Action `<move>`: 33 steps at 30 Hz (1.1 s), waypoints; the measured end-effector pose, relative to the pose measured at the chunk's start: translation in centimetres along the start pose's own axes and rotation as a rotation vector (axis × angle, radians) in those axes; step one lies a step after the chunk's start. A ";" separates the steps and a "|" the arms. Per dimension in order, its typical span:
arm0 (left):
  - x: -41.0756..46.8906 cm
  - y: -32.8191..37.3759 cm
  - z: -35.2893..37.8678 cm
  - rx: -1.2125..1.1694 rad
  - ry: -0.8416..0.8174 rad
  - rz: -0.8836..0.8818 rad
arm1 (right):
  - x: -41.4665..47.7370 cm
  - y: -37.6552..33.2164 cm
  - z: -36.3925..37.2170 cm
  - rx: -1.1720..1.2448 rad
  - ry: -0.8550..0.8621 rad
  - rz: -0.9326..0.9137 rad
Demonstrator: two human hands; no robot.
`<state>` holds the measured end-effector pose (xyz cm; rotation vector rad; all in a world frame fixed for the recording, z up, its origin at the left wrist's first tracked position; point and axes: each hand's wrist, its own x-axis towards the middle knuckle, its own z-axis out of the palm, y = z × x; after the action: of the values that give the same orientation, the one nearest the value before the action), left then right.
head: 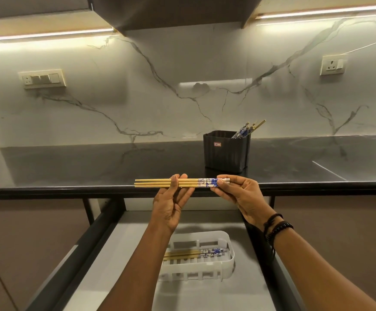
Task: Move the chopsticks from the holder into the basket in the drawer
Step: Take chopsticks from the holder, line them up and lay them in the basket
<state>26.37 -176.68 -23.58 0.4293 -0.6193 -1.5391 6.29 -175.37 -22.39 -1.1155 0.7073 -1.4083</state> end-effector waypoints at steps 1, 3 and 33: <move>0.0 0.0 0.0 0.006 0.000 0.001 | 0.0 -0.1 0.0 0.001 -0.004 0.008; 0.0 0.1 0.1 0.006 0.013 0.004 | -0.2 -0.2 0.0 0.018 -0.029 0.028; 0.1 0.0 -0.3 0.076 0.145 -0.056 | -0.2 0.1 0.5 -0.193 0.016 -0.049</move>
<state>26.52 -176.79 -23.84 0.6147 -0.5574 -1.5254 6.80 -175.12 -22.36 -1.2799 0.8461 -1.4136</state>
